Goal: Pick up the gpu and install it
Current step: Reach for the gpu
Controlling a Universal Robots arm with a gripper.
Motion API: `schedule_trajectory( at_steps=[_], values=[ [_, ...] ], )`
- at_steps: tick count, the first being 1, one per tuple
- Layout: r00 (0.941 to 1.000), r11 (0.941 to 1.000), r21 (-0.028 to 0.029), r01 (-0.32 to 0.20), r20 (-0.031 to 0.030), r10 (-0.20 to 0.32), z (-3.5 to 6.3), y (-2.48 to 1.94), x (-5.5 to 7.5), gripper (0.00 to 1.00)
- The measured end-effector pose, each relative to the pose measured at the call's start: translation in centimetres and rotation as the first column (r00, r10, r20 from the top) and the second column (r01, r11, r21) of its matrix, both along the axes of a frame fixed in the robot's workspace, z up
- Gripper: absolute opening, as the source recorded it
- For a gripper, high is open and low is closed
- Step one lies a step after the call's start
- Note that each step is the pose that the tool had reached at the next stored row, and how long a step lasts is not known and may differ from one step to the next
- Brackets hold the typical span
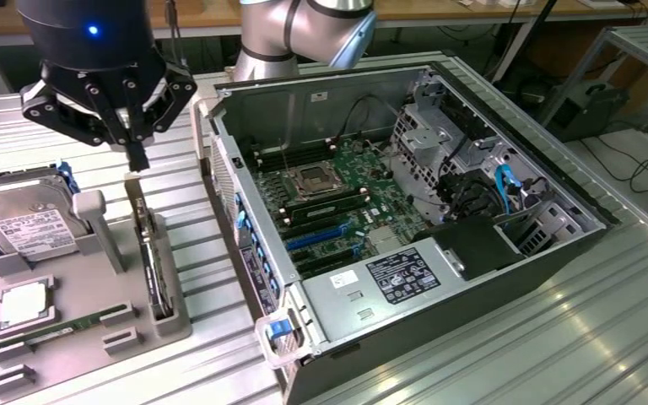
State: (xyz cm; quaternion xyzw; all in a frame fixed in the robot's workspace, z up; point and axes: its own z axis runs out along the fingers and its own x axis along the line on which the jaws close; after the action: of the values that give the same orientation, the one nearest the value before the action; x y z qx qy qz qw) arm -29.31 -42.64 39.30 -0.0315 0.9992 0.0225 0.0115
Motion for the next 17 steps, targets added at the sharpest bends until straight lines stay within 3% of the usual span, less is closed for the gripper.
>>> schedule_trajectory(
  at_steps=[17],
  values=[
    [0.9999, 0.9999, 0.0, -0.016, 0.0, 0.016, -0.01, -0.47, -3.4, 0.11]
  ],
)
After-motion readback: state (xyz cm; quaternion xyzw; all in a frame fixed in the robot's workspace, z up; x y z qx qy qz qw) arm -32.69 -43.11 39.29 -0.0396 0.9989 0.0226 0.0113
